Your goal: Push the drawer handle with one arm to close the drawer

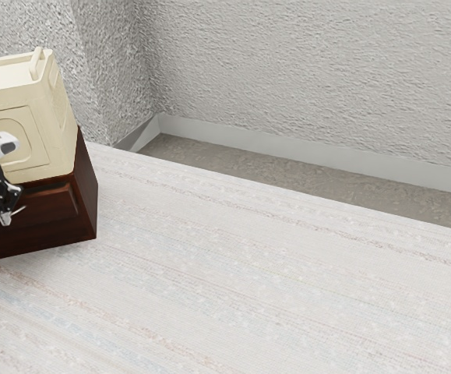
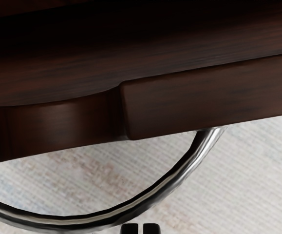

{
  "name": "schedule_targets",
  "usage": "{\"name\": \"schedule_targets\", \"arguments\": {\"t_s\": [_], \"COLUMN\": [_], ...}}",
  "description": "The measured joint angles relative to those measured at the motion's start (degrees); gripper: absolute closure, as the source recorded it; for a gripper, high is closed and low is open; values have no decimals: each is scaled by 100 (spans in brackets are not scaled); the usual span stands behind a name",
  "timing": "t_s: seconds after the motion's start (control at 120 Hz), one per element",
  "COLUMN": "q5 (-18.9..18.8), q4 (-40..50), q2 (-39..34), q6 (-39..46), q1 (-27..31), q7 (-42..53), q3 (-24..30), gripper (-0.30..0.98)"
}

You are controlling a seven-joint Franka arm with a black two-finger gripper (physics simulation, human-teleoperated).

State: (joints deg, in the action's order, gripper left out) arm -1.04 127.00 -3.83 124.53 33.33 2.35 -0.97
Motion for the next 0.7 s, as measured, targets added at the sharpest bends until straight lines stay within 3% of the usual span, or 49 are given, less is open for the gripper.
{"name": "schedule_targets", "arguments": {"t_s": [0.375, 0.7], "q5": [24, -111], "q4": [-268, -374], "q2": [255, 340], "q6": [148, 174], "q1": [-19, 52], "q7": [14, 700], "q3": [1, -23], "gripper": [79, 79]}}
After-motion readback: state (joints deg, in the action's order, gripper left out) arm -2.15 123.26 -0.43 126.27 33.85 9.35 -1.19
